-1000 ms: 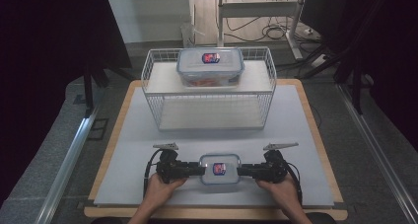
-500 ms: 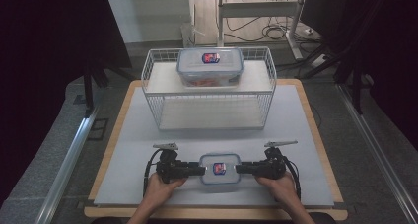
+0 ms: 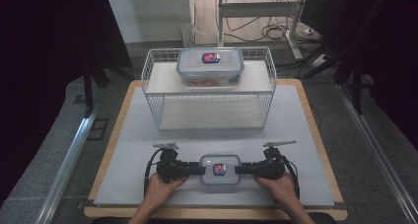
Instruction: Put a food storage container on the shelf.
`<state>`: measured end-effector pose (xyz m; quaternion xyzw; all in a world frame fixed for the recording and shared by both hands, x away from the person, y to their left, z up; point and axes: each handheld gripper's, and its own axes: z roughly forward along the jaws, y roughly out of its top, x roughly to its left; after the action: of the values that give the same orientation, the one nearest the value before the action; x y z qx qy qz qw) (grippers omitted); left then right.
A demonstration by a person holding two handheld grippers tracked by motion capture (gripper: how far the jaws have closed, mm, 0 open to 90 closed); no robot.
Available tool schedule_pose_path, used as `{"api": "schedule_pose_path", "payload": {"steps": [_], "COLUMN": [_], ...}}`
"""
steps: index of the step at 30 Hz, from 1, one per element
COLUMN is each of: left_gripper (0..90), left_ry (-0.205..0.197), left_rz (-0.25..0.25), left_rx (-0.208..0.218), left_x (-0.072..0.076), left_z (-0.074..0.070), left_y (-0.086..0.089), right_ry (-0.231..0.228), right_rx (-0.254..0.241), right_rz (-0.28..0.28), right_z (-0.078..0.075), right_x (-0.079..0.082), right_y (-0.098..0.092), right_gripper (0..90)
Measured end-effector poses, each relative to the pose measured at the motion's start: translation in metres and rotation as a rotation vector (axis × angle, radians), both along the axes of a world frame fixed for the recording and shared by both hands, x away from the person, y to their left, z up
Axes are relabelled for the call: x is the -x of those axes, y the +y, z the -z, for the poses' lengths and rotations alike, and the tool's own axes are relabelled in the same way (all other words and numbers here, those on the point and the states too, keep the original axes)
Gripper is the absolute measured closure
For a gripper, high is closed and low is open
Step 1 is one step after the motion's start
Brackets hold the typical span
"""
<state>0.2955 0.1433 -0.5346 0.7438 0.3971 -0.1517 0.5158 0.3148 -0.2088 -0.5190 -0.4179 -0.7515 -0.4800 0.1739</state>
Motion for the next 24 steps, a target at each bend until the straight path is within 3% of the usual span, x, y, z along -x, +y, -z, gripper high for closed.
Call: {"api": "schedule_pose_path", "payload": {"steps": [4,11,24], "left_gripper": [57.4,57.6,57.5], "left_ry": [-0.004,-0.042,-0.111], "left_rz": [-0.011,-0.022,-0.039], "left_rx": [0.021,0.036,0.015], "left_x": [-0.001,-0.007,-0.022], "left_z": [-0.004,-0.023,-0.066], "left_y": [0.000,0.002,0.008], "right_ry": [-0.028,-0.065,-0.128], "right_rx": [-0.010,-0.043,-0.064], "right_rz": [0.030,0.054,0.060], "right_z": [-0.006,-0.019,-0.053], "right_x": [0.003,0.003,-0.012], "right_y": [0.000,-0.001,0.006], "right_gripper": [57.9,58.0,57.9]}}
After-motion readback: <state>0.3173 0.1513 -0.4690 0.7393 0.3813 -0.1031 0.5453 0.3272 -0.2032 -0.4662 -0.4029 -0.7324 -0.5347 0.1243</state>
